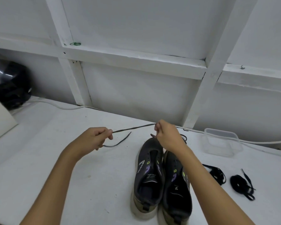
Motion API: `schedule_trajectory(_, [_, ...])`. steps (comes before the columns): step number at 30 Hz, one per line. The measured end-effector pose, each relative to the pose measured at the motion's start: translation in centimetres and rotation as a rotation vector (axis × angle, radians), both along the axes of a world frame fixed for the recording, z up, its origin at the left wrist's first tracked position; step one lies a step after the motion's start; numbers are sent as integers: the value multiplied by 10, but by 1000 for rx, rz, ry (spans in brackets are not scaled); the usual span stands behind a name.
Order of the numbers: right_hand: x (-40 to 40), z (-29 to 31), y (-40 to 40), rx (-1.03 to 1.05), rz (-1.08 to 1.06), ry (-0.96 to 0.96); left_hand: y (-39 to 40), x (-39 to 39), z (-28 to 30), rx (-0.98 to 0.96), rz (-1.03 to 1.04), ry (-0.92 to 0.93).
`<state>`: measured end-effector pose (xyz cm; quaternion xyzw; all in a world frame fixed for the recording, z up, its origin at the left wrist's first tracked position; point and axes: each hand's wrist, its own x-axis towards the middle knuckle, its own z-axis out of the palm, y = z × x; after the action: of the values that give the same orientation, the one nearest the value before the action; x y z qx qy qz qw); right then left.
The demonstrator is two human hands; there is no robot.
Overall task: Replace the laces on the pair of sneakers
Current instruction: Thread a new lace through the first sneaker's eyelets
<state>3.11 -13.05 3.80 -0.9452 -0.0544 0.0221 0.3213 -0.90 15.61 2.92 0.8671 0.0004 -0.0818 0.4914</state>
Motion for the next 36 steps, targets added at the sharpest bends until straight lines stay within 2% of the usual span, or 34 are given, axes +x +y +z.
schedule_trajectory(2, [6, 5, 8, -75, 63, -47, -2, 0, 0, -4, -11, 0])
schedule_trajectory(6, [-2, 11, 40, -182, 394, -150, -29, 6, 6, -6, -65, -13])
schedule_trajectory(10, [-9, 4, 56, -167, 475, -99, -42, 10, 10, -7, -113, -40])
schedule_trajectory(13, [-10, -2, 56, -137, 436, -48, -38, 10, 10, 5, -105, -35])
schedule_trajectory(18, [13, -9, 33, -87, 76, -20, -15, 6, 5, -8, -26, 2])
schedule_trajectory(20, [24, -11, 21, -100, -7, 21, -4, 3, 2, -11, 6, 16])
schedule_trajectory(22, [26, -16, 19, -112, 68, 26, 0, 2, 0, -13, 10, 29])
schedule_trajectory(26, [6, -20, 46, -99, 422, -11, -20, 5, 0, 6, -48, 23])
schedule_trajectory(28, [1, -23, 58, -123, 494, -44, -31, 8, 1, 13, -79, 11])
schedule_trajectory(32, [2, -24, 60, -189, 411, -66, -32, 9, -1, -2, -70, 12])
schedule_trajectory(36, [19, -22, 38, -87, 127, 27, -16, 3, -9, -43, -58, 101])
